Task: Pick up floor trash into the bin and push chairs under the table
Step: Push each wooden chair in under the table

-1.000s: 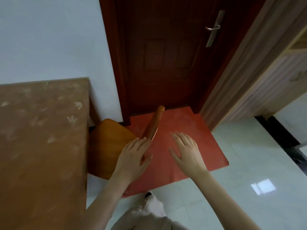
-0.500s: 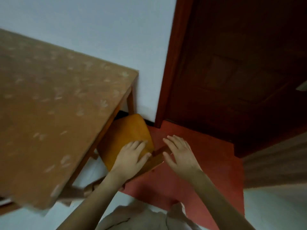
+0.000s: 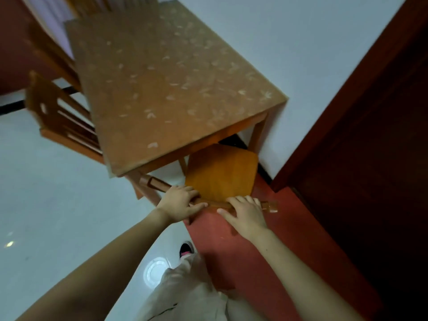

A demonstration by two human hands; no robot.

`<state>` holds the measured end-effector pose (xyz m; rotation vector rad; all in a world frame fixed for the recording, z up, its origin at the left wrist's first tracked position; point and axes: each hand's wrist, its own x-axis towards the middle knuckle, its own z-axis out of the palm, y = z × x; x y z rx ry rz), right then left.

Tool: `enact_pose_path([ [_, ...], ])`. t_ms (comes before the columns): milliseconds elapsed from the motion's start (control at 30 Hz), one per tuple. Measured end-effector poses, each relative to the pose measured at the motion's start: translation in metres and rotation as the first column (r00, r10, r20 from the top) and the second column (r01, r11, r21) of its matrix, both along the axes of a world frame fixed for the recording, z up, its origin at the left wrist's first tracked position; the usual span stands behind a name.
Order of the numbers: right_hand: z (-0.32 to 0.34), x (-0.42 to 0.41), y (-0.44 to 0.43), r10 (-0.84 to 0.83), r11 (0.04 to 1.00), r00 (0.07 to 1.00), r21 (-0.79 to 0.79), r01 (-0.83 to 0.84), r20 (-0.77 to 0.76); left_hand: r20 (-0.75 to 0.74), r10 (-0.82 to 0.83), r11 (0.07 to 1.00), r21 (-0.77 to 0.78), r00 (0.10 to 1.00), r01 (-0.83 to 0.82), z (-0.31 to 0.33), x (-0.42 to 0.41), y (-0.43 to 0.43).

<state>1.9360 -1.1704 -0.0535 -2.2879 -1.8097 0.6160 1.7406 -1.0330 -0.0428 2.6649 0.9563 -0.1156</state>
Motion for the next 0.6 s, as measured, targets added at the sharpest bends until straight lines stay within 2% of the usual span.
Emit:
enact_pose_path([
  [233, -0.020, 0.005, 0.004, -0.117, 0.971, 0.993, 0.211, 0.110, 0.019, 0.110, 0.109, 0.994, 0.014, 0.988, -0.111, -0.012, -0.007, 0.006],
  [333, -0.018, 0.003, 0.013, -0.114, 0.977, 0.990, 0.189, 0.096, 0.085, 0.185, 0.153, 0.988, 0.004, 0.971, -0.157, -0.017, -0.004, 0.008],
  [600, -0.024, 0.004, 0.014, -0.129, 0.966, 0.987, 0.237, 0.104, 0.091, 0.213, 0.168, 0.985, 0.002, 0.962, -0.172, -0.026, -0.004, 0.011],
])
